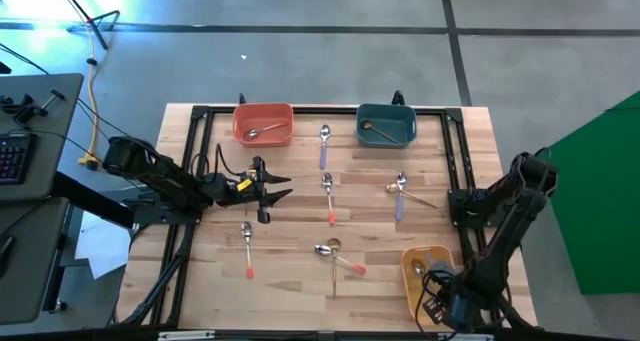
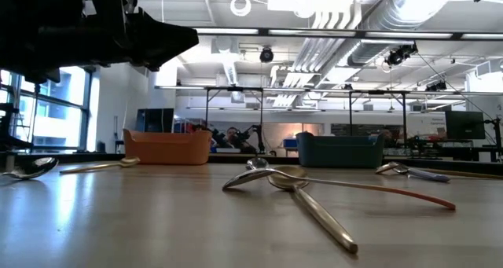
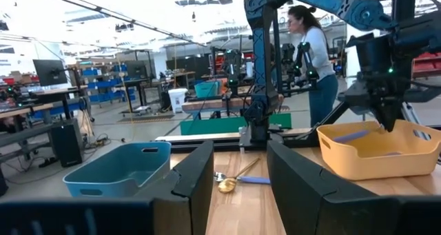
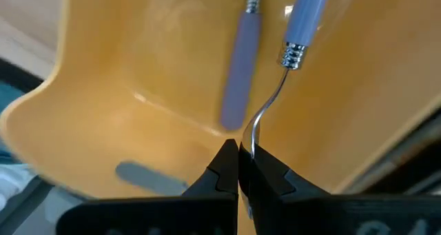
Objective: Sort silverware by color (type)
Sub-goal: Put the violet spoon into the yellow bin, then put the orange spoon into the orange bin
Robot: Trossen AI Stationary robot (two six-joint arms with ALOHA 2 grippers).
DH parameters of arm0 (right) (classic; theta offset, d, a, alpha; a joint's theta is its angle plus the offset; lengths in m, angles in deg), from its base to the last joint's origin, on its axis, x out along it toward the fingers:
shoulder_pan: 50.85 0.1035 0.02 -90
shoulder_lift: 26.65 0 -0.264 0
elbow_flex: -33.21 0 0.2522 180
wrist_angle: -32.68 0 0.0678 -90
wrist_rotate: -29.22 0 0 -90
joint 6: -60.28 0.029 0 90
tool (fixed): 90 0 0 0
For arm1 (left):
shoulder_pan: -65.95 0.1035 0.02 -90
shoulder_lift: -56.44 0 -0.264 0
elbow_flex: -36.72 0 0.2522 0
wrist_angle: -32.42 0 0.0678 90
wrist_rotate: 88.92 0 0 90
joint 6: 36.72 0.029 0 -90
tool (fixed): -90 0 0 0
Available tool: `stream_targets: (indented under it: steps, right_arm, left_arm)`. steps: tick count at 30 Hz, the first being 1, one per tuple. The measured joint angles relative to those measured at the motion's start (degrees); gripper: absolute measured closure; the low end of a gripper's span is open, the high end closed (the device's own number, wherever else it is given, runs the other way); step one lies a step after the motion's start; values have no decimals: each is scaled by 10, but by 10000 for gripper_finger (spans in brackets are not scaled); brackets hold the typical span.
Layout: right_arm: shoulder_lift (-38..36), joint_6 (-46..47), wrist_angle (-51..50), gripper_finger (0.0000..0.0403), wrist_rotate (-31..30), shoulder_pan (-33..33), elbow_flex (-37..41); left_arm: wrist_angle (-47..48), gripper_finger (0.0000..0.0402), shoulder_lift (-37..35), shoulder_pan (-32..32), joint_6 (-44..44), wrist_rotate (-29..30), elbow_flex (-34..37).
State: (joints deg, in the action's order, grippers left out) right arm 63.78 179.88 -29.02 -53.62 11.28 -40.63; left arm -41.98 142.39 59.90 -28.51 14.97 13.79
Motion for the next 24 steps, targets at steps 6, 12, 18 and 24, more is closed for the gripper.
stream_targets:
  steps: [6,12,18,24]
  right_arm:
    - [0,-15,61,402,1,0,49]
    - [0,-15,66,380,1,0,66]
    - [-18,-26,46,313,16,-11,66]
    - [-69,-67,-16,281,-4,-38,59]
  left_arm:
    - [0,275,0,2,4,2,0]
    - [1,275,0,2,-4,2,0]
    - [2,275,0,8,0,2,0]
    - [40,275,0,12,-10,2,0]
